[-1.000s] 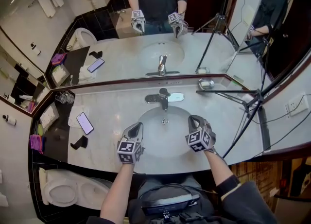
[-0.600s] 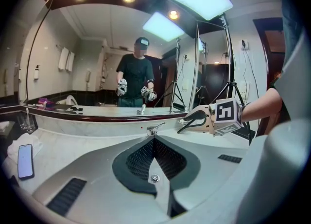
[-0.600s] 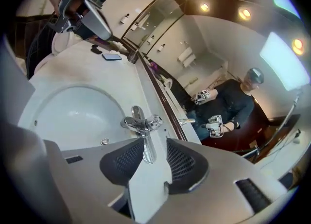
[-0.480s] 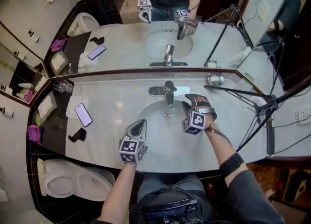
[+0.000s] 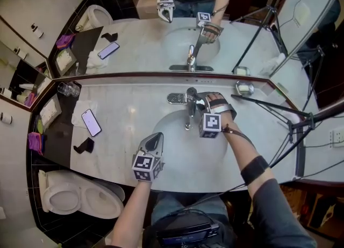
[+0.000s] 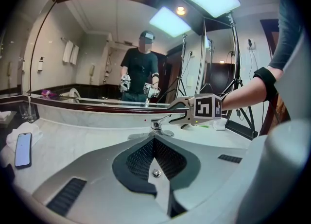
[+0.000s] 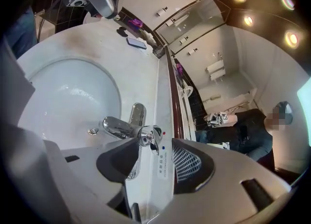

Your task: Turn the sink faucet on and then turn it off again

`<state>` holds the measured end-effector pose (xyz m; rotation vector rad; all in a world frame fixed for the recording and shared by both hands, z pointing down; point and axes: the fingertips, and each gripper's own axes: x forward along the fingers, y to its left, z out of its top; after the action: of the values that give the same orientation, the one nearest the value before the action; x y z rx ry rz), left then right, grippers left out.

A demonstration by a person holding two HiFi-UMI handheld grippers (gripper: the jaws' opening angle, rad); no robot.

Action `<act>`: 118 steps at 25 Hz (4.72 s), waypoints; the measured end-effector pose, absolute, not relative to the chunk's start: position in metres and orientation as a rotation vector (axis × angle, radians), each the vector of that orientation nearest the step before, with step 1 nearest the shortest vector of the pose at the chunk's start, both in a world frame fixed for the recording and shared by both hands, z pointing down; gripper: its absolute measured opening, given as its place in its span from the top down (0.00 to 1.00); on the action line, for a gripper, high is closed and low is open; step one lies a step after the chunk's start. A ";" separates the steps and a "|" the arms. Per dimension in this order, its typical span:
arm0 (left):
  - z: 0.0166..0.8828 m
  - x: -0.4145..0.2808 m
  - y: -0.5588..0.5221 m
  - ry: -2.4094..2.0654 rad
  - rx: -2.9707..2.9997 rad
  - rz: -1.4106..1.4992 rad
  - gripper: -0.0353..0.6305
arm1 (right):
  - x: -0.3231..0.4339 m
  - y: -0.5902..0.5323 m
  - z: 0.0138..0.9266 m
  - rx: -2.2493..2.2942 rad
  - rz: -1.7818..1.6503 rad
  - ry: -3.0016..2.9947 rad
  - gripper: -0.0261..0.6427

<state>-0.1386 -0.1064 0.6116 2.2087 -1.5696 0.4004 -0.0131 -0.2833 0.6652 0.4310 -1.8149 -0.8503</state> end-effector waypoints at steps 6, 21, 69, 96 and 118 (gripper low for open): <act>0.620 -0.146 -0.102 -1.574 2.188 0.412 0.97 | -0.014 -0.284 0.686 0.335 -0.824 -1.765 0.67; 0.627 -0.143 -0.100 -1.565 2.172 0.407 0.97 | -0.008 -0.286 0.697 0.352 -0.913 -1.662 0.69; 0.590 -0.136 -0.079 -1.578 2.233 0.397 0.97 | 0.029 -0.207 0.646 0.677 -0.620 -1.865 0.79; 0.557 -0.142 -0.080 -1.558 2.333 0.381 0.97 | 0.138 -0.117 0.582 1.338 0.172 -2.202 0.94; 0.561 -0.136 -0.064 -1.550 2.328 0.381 0.97 | 0.158 -0.091 0.603 1.352 0.302 -2.226 0.94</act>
<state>-0.1356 -0.0641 0.5609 2.3281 -1.5502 0.3810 0.1580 -0.0911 0.6032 1.3521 -2.2257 0.3017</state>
